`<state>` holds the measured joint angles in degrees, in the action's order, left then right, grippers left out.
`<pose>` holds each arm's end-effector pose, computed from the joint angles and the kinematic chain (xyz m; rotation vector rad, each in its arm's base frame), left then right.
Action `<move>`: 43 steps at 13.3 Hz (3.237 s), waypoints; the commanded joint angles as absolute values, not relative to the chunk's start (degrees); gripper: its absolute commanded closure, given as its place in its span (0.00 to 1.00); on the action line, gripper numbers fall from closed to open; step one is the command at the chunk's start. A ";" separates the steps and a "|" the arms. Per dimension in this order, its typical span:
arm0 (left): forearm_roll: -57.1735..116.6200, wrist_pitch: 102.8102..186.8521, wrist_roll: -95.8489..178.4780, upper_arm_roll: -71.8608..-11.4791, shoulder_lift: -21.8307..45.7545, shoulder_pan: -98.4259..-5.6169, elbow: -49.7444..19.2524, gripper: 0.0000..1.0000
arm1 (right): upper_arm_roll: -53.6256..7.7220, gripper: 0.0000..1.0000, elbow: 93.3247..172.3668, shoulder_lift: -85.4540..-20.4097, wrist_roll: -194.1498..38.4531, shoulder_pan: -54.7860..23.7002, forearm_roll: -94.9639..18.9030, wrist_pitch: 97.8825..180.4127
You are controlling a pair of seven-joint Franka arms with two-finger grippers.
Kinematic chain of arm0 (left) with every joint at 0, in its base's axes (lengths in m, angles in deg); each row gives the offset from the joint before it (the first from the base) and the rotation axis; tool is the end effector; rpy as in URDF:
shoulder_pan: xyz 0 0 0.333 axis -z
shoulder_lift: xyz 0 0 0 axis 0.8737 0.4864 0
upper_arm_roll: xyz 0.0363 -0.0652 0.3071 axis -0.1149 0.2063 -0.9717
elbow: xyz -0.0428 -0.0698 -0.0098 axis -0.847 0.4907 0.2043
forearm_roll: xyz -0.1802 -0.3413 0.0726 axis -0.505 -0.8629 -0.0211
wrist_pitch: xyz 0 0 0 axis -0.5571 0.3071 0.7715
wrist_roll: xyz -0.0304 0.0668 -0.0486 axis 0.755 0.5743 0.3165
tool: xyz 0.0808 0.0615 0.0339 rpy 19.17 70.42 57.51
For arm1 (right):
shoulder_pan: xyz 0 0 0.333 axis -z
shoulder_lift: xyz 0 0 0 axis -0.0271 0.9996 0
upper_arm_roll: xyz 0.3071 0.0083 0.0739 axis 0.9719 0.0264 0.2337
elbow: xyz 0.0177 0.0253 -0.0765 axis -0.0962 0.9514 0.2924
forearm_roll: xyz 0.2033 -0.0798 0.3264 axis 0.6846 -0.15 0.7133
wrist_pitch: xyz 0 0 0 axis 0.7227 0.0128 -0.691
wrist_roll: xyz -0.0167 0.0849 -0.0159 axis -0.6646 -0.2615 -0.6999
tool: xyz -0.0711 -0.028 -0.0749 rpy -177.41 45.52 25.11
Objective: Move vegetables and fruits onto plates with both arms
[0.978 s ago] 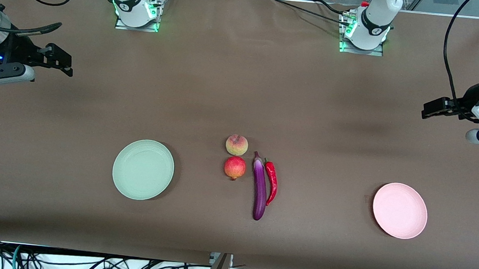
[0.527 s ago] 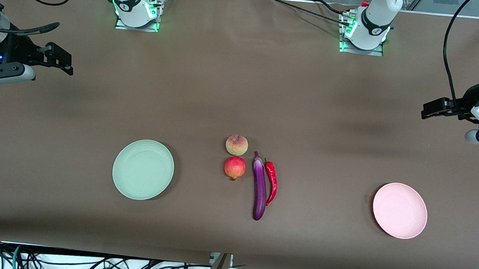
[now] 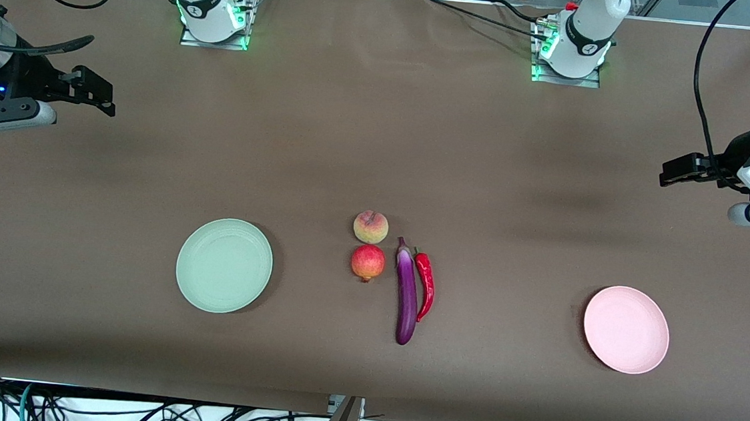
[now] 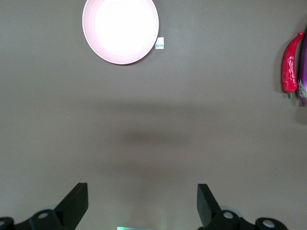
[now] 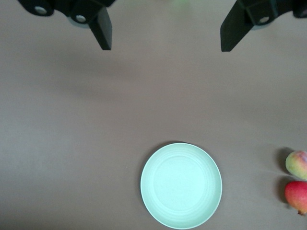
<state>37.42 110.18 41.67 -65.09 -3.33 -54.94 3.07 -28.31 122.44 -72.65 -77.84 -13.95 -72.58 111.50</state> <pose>0.5930 -0.0155 0.5816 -3.1246 -0.1432 0.2536 0.5667 0.0546 0.5976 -3.0990 -0.2634 0.1194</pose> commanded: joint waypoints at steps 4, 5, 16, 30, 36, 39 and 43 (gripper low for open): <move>36.26 110.11 42.93 -65.18 -1.62 -55.09 4.57 0.00 | -28.40 0.00 122.07 -72.97 -73.96 -13.91 -71.71 109.92; 36.17 110.20 42.93 -65.18 -0.75 -55.09 4.66 0.00 | -28.40 0.00 122.07 -72.97 -73.96 -13.91 -71.71 109.92; 34.50 117.48 40.57 -60.00 8.47 -54.74 4.66 0.00 | -28.40 0.00 122.15 -72.88 -73.96 -13.91 -71.71 109.92; 30.80 159.74 19.39 -60.26 30.45 -41.13 4.66 0.00 | -28.49 0.00 122.07 -72.88 -73.96 -13.83 -72.32 110.01; 30.89 169.69 11.13 -60.61 37.48 -36.30 7.11 0.00 | -28.40 0.00 121.71 -69.56 -74.05 -13.73 -71.62 111.33; 31.07 171.28 7.34 -61.05 39.69 -34.53 8.27 0.00 | -28.31 0.00 121.98 -62.69 -74.05 -14.70 -71.45 110.63; 32.38 172.25 7.34 -61.66 41.18 -33.74 8.09 0.00 | -27.70 0.00 121.63 -60.50 -73.08 -19.53 -69.61 116.22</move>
<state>31.16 172.01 8.42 -60.20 39.50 -34.62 6.05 -27.86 122.79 -60.96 -74.64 -16.75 -70.55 113.89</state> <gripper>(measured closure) 0.000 0.000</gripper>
